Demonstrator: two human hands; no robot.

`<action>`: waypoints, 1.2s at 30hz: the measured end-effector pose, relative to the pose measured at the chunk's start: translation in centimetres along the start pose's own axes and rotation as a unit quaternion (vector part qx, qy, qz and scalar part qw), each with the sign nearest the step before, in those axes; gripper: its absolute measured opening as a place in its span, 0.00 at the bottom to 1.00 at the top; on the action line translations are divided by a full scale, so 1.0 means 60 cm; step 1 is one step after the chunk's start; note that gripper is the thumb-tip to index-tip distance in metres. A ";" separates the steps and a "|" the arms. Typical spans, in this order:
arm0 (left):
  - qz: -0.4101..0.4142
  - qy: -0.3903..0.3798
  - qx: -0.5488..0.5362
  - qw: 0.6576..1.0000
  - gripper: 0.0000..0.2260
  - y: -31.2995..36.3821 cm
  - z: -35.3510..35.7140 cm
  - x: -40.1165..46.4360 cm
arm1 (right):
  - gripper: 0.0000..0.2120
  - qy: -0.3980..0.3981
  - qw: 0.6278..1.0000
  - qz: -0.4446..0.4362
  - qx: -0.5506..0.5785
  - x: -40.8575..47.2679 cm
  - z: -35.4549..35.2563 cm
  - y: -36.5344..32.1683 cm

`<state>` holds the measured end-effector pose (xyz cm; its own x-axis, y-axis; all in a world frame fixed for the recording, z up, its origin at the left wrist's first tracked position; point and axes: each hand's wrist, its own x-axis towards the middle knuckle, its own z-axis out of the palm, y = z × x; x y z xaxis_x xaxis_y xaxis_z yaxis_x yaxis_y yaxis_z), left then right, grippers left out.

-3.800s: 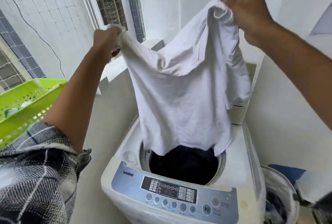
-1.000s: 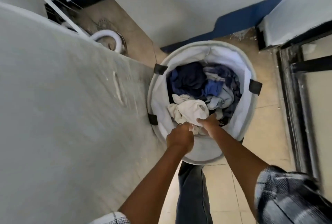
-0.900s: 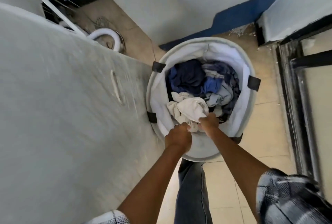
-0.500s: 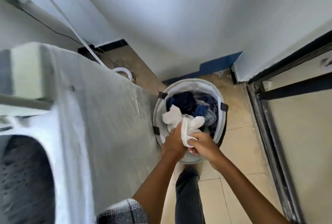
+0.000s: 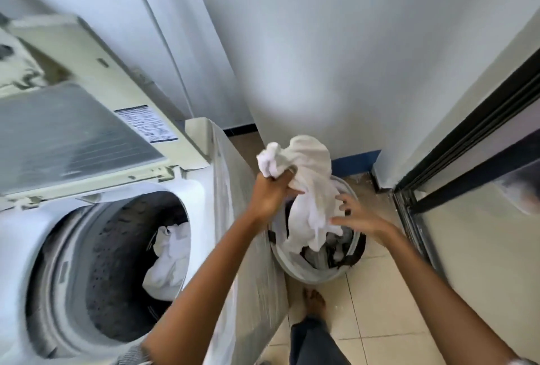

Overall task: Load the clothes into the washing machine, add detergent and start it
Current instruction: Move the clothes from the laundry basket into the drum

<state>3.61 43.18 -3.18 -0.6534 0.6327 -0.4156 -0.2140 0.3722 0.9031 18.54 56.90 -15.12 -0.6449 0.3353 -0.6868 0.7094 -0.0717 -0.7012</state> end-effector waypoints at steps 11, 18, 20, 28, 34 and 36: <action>0.160 0.102 -0.120 0.975 0.07 0.171 -0.212 -0.148 | 0.04 0.260 0.941 -0.210 0.039 -0.081 0.084 -0.152; 0.256 0.200 -0.187 0.927 0.07 0.219 -0.411 -0.277 | 0.08 0.258 0.866 -0.428 -0.015 -0.266 0.074 -0.372; 0.268 0.225 -0.204 0.915 0.07 0.229 -0.471 -0.315 | 0.08 0.253 0.841 -0.476 -0.044 -0.319 0.101 -0.436; 0.327 0.332 -0.164 0.869 0.09 0.243 -0.669 -0.427 | 0.06 0.214 0.768 -0.586 -0.146 -0.469 0.237 -0.609; 0.388 0.315 -0.128 0.857 0.07 0.243 -0.754 -0.459 | 0.11 0.261 0.743 -0.585 -0.194 -0.480 0.328 -0.663; 0.424 0.307 -0.097 0.847 0.05 0.252 -0.774 -0.464 | 0.12 0.266 0.755 -0.541 -0.257 -0.476 0.363 -0.675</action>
<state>-15.19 -0.34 27.03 -0.8735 0.1223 0.4712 0.4443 -0.1953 0.8743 2.04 29.74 28.72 -0.8177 0.2764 0.5050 -0.0456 0.8434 -0.5354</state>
